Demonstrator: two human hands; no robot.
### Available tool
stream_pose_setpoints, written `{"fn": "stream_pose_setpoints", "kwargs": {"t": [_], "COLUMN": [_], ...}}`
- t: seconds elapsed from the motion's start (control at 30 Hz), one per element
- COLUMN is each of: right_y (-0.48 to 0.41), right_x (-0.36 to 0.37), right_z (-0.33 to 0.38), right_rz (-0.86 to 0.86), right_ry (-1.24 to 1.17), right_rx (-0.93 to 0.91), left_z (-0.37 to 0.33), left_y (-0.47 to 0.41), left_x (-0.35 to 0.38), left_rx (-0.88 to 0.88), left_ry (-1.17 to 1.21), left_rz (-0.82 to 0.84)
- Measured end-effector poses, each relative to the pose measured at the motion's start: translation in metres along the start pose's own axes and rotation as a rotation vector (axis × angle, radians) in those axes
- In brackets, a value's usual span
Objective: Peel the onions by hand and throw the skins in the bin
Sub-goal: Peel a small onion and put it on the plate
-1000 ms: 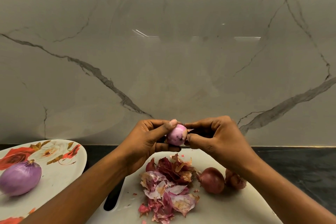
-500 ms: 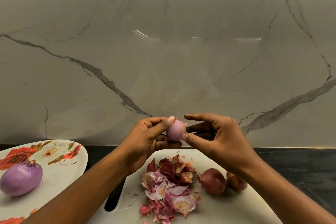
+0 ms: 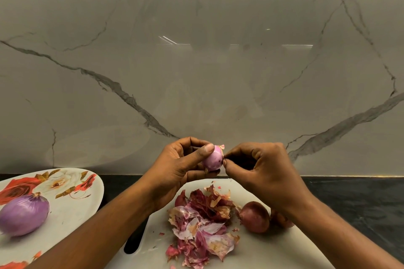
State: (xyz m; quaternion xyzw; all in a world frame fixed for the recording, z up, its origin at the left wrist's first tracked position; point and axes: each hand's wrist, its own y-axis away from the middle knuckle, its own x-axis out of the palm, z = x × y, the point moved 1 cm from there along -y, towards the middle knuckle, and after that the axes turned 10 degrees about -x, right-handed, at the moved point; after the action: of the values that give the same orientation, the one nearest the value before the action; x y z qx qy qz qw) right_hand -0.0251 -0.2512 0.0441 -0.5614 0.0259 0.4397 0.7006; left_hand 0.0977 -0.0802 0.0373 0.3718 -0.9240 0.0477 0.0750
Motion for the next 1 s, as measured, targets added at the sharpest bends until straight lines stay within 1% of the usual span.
{"fn": "stream_pose_setpoints", "kwargs": {"t": [0.27,0.7,0.93,1.0], "right_y": [0.001,-0.003,-0.005,-0.005], "right_x": [-0.001,-0.006,-0.01,-0.01], "right_z": [0.003,0.001,-0.002,-0.003], "right_rz": [0.008,-0.078,-0.145,-0.113], "right_ry": [0.045,0.108,0.144,0.107], "right_rx": [-0.008,0.058,0.099,0.116], "left_z": [0.001,-0.003,-0.005,-0.005], "left_y": [0.001,0.005,0.005,0.005], "left_x": [0.001,0.003,0.002,0.002], "left_rx": [0.001,-0.049,-0.055,-0.052], "left_ry": [-0.068,0.027,0.056,0.06], "left_rz": [-0.007,0.03,0.012,-0.003]}}
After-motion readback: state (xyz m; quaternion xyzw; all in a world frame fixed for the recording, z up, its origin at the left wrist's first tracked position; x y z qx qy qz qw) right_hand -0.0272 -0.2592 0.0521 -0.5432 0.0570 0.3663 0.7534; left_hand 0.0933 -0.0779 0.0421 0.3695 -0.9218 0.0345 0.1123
